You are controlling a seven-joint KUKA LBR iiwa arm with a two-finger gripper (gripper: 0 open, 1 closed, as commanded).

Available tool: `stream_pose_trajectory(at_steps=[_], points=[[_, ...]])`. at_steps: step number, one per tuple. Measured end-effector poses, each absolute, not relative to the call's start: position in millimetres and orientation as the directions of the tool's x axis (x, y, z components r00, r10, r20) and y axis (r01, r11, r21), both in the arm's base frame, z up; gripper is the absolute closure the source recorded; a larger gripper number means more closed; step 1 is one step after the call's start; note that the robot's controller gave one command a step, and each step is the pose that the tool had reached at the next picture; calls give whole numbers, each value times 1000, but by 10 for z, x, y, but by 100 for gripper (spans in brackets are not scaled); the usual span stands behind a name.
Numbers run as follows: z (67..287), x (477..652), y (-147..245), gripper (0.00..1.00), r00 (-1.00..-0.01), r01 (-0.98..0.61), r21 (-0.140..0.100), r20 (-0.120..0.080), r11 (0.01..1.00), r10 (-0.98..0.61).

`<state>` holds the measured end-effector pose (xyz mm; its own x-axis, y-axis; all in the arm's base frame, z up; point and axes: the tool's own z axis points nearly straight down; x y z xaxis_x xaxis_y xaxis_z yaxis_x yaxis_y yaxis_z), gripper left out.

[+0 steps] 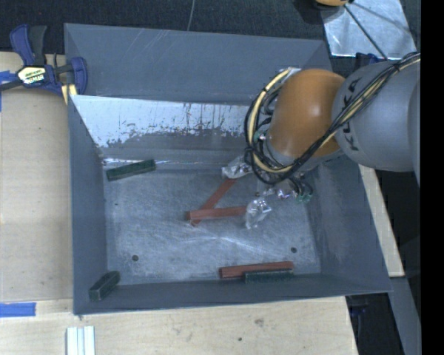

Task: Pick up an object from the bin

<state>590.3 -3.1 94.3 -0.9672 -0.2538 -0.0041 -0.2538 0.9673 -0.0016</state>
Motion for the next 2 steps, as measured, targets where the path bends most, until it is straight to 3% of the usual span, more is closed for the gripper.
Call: stream_pose_trajectory(at_steps=[1, 2], points=[[778, 6067, 271, 100, -993, -122, -3, -6, 993, -122], [778, 6067, 271, 100, -992, -122, -3, -6, 993, -122]])
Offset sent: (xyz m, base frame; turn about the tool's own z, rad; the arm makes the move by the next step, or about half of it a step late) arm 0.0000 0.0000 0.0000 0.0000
